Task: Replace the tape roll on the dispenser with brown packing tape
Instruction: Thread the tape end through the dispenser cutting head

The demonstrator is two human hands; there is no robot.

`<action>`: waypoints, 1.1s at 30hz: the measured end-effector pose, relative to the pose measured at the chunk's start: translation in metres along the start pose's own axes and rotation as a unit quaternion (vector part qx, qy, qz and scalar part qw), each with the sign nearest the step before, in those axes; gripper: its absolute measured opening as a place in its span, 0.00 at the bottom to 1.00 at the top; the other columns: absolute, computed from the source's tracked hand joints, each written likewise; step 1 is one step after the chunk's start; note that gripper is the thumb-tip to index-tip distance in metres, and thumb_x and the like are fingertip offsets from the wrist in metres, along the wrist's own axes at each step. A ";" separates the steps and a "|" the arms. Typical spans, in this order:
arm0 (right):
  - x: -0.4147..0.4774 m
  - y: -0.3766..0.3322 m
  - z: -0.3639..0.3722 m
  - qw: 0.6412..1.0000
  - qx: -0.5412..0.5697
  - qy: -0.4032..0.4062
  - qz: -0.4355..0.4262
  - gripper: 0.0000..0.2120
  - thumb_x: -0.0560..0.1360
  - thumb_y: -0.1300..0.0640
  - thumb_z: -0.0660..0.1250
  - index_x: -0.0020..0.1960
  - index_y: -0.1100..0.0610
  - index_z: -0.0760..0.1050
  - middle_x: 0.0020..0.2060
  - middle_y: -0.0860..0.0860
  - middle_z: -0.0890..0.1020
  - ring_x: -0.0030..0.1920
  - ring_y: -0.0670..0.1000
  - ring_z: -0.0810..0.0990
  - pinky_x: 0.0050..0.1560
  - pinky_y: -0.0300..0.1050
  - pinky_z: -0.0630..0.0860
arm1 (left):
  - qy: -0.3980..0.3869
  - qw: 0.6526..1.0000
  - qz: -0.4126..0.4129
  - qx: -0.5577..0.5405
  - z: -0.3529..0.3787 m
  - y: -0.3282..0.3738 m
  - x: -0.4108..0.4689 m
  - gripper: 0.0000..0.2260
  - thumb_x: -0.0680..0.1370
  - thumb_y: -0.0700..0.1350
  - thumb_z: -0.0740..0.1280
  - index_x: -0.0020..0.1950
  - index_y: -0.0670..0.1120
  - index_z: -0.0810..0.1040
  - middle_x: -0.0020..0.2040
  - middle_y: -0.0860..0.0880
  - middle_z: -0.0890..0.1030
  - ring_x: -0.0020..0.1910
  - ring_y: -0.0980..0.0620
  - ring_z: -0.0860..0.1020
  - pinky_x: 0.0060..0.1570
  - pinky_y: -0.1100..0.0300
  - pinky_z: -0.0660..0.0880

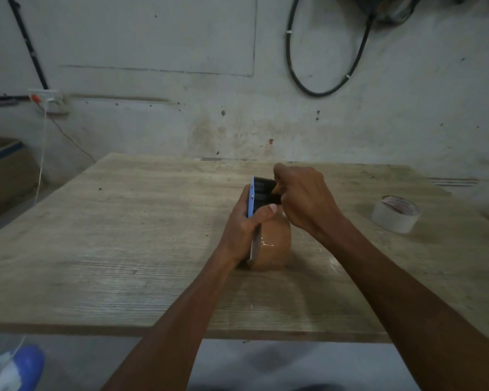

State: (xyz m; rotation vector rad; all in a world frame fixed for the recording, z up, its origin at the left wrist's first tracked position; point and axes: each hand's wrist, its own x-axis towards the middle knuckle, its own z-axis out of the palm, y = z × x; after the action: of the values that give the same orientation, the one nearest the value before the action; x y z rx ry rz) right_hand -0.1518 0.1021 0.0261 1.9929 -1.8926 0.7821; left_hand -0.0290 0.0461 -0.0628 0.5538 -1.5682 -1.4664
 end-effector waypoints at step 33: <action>0.016 -0.005 -0.018 0.998 0.058 0.019 0.011 0.09 0.67 0.73 0.60 0.41 0.63 0.75 0.31 0.53 0.76 0.32 0.55 0.75 0.33 0.48 0.75 | -0.020 1.000 -0.005 -0.017 0.003 0.005 -0.009 0.26 0.70 0.58 0.70 0.66 0.51 0.75 0.51 0.47 0.82 0.45 0.50 0.83 0.46 0.50 0.78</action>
State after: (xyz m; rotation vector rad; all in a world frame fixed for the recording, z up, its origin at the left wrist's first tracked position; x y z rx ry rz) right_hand -0.1502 0.0991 0.0502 2.0118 -1.8903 0.9490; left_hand -0.0251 0.0561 -0.0602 0.5153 -1.5698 -1.5169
